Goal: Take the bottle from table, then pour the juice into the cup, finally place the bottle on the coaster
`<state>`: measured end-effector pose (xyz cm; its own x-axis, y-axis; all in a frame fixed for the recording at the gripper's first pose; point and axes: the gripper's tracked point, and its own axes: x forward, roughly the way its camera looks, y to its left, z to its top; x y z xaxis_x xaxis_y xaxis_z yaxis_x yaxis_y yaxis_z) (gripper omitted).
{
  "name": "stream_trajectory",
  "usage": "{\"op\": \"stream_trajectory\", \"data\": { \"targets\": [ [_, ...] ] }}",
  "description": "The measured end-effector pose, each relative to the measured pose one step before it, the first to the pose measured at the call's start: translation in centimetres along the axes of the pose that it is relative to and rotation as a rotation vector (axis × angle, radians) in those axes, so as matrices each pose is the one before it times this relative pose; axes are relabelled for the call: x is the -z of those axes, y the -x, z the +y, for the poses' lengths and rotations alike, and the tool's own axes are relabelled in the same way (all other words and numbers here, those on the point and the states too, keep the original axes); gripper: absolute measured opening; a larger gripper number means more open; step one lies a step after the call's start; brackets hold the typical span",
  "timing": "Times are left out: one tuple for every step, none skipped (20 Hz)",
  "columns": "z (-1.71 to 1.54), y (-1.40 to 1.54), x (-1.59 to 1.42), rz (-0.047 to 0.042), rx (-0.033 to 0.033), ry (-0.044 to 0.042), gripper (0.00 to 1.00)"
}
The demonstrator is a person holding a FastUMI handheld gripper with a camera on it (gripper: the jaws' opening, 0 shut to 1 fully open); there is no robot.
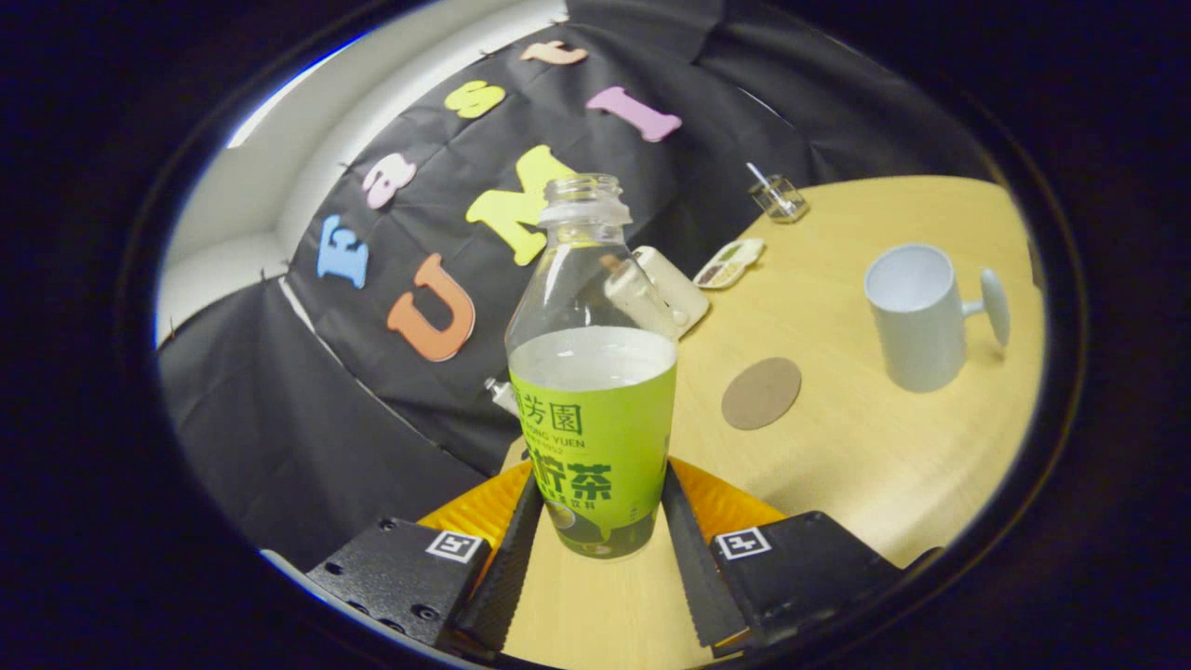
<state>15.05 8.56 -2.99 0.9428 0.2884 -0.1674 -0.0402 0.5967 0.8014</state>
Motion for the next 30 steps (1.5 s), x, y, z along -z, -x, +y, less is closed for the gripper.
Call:
{"op": "stream_trajectory", "data": {
  "targets": [
    [-0.25,-0.292,-0.118,0.00342,0.0009,-0.04943,0.76],
    [-0.322,-0.306,-0.276,0.00474,0.00414,-0.04338,0.76],
    [-0.218,-0.31,-0.181,0.00428,0.00501,-0.03496,0.76],
    [-0.206,-0.182,-0.081,0.00894,0.00459,-0.03251,0.76],
    [-0.164,-0.115,-0.107,0.00757,0.00072,-0.0327,0.76],
    [0.035,-0.131,-0.317,0.0032,-0.00578,-0.03459,0.76],
    [-0.038,-0.128,-0.302,0.00025,-0.01162,-0.04506,0.76],
    [0.122,0.063,-0.28,-0.00192,-0.01532,-0.04696,0.76],
    [0.138,-0.054,-0.36,-0.00292,-0.01459,-0.0437,0.76],
    [0.163,0.175,-0.167,-0.00207,-0.014,-0.03851,0.76],
    [0.167,0.158,-0.336,-0.0073,-0.01506,-0.037,0.76],
    [0.295,0.159,-0.476,-0.0043,-0.02206,-0.0345,0.76],
    [0.303,-0.077,-0.288,-0.00607,-0.02198,-0.03646,0.76],
    [0.367,-0.033,-0.489,-0.00835,-0.0193,-0.0336,0.76],
    [0.264,-0.062,-0.322,-0.00735,-0.01694,-0.03044,0.76],
    [0.288,0.051,-0.146,-0.00285,-0.01049,-0.02582,0.76],
    [0.173,-0.09,-0.22,-0.0046,-0.00732,-0.02088,0.76],
    [0.194,0.127,-0.323,-0.00444,-0.00619,-0.02014,0.76],
    [0.123,-0.099,-0.135,-0.0015,-0.00466,-0.02074,0.76],
    [0.264,0.098,-0.285,-0.00142,-0.00506,-0.02134,0.76],
    [0.181,-0.052,-0.127,-0.00093,-0.00595,-0.02236,0.76],
    [0.227,0.023,-0.172,-0.00087,-0.0065,-0.02278,0.76],
    [0.042,-0.039,-0.067,0.00177,0.00234,-0.02355,0.76],
    [-0.059,0.022,-0.097,0.00301,0.00619,-0.02743,0.76],
    [0.07,-0.016,-0.024,0.00402,-0.0018,-0.021,0.76],
    [0.247,0.154,-0.114,0.00052,-0.00208,-0.0191,0.76],
    [0.158,0.028,-0.023,0.00208,-0.0046,-0.01496,0.76],
    [0.401,-0.095,-0.025,-0.0003,-0.00813,-0.01347,0.76],
    [0.334,-0.01,-0.04,-0.00064,-0.00997,-0.01278,0.76],
    [0.357,0.098,-0.113,0.00007,-0.01028,-0.01442,0.76]
  ]
}}
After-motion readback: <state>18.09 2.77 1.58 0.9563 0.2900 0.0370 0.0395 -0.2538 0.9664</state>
